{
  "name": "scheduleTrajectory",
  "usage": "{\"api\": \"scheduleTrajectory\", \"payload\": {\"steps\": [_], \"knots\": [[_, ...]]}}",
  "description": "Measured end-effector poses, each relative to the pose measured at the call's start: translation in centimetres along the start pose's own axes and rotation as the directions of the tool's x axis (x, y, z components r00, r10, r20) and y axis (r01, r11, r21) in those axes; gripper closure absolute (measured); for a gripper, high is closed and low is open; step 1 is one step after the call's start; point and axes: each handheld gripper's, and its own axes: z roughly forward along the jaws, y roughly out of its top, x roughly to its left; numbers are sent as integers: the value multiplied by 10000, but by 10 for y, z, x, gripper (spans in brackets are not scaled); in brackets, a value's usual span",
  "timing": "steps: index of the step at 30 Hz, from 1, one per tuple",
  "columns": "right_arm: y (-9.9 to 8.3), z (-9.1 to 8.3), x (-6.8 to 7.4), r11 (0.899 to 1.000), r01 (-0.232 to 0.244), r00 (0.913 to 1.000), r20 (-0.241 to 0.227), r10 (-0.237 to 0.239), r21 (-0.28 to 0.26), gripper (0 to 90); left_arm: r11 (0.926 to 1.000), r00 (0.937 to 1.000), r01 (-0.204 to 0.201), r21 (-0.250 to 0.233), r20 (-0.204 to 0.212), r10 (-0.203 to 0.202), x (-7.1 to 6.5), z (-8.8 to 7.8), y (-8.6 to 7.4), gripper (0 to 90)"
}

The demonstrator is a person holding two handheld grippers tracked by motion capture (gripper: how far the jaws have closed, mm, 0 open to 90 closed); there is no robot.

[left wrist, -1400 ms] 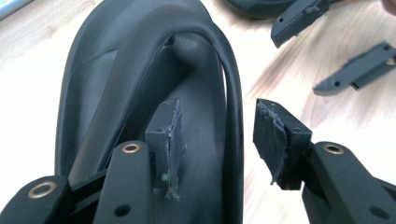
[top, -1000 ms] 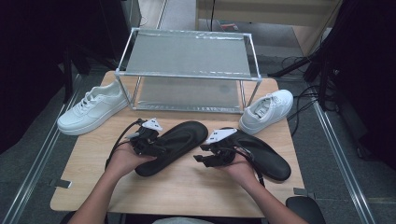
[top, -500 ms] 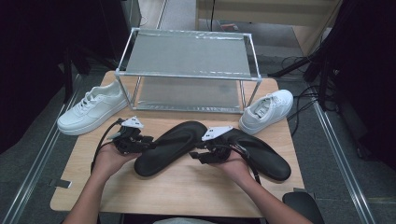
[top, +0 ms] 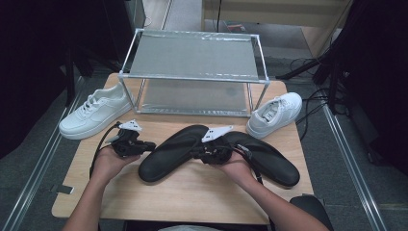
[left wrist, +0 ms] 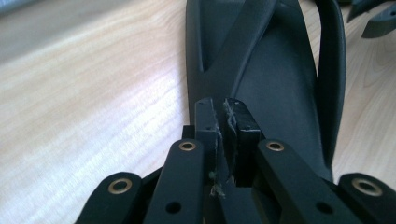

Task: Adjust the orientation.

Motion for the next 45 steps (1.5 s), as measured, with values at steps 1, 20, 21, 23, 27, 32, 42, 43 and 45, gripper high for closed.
{"api": "scheduleTrajectory", "payload": {"steps": [1,20,21,23,27,32,42,43,45], "knots": [[0,0,0,10000,0,10000,0,0,0,808,10000,10000,0,0,0,0,0,0,0,852],[4,10,-8,9958,-904,9959,-96,903,-131,900,9991,9994,331,251,-39,-331,7,10,-3,878],[3,11,-8,9952,-966,9953,-53,965,-160,900,9991,9994,356,234,-36,-355,7,10,-3,880],[3,10,-7,9965,-821,9966,61,822,-131,900,9990,9993,371,236,-23,-371,6,10,-3,887],[3,11,-5,9979,-632,9979,161,635,-160,900,9990,9993,376,249,-16,-376,6,10,-3,896],[2,10,-6,9987,-437,9984,350,446,-252,891,9988,9993,289,394,205,-297,2,12,-3,899],[1,8,-11,9963,-832,9959,327,839,-220,900,9984,9998,94,554,172,-104,-3,12,-2,900],[1,8,-11,9963,-832,9959,327,839,-220,900,9982,9995,112,591,294,-130,-3,12,-2,900],[1,7,-11,9965,-799,9956,464,810,-251,900,9981,9988,95,604,471,-124,-5,13,-3,900]]}}
